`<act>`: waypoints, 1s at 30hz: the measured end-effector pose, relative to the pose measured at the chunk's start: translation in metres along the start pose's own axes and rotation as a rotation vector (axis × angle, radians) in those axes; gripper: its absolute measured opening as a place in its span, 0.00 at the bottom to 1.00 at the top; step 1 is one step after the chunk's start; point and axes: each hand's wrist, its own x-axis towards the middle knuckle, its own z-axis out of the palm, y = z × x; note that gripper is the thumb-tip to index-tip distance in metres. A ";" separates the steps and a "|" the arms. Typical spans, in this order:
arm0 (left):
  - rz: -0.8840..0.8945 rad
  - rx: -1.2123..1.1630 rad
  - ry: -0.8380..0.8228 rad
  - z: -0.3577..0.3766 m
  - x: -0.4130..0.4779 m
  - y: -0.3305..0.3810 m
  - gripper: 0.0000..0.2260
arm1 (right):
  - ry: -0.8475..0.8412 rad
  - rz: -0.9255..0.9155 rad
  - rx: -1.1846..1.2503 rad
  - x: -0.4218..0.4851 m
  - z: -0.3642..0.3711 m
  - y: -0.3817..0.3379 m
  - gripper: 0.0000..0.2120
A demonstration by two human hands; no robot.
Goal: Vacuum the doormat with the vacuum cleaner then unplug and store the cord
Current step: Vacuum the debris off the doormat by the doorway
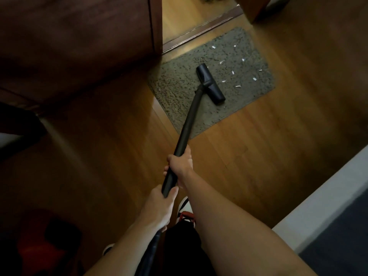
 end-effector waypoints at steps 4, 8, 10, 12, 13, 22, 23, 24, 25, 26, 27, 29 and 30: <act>0.004 -0.024 -0.006 0.000 0.005 0.021 0.13 | -0.007 0.004 0.015 0.003 -0.007 -0.021 0.36; 0.009 -0.046 -0.021 -0.003 0.006 0.025 0.13 | 0.016 0.012 -0.009 0.005 -0.006 -0.024 0.35; -0.001 -0.054 -0.026 -0.006 0.005 0.022 0.13 | 0.030 0.017 -0.017 0.003 -0.001 -0.021 0.35; -0.001 -0.056 -0.034 -0.011 0.005 0.016 0.12 | 0.042 0.023 -0.008 0.002 0.005 -0.017 0.36; 0.005 -0.053 -0.044 -0.015 0.004 0.013 0.12 | 0.046 0.026 -0.002 0.000 0.009 -0.015 0.36; 0.024 0.009 -0.122 -0.086 -0.013 -0.050 0.14 | 0.063 0.076 0.047 -0.039 0.077 0.031 0.39; 0.014 -0.001 -0.132 -0.094 -0.015 -0.060 0.14 | 0.060 0.081 0.051 -0.043 0.086 0.037 0.39; 0.003 -0.004 -0.140 -0.102 -0.016 -0.069 0.13 | 0.063 0.085 0.050 -0.047 0.096 0.044 0.39; -0.009 -0.007 -0.148 -0.110 -0.017 -0.077 0.13 | 0.067 0.088 0.048 -0.051 0.105 0.049 0.39; -0.022 -0.011 -0.153 -0.117 -0.018 -0.084 0.14 | 0.071 0.090 0.043 -0.054 0.114 0.054 0.39; -0.036 -0.019 -0.157 -0.123 -0.020 -0.090 0.14 | 0.072 0.092 0.036 -0.057 0.122 0.057 0.40; -0.065 -0.039 -0.156 -0.133 -0.023 -0.099 0.15 | 0.070 0.090 0.015 -0.063 0.134 0.062 0.41; -0.080 -0.049 -0.158 -0.138 -0.025 -0.101 0.14 | 0.068 0.088 0.002 -0.066 0.139 0.064 0.40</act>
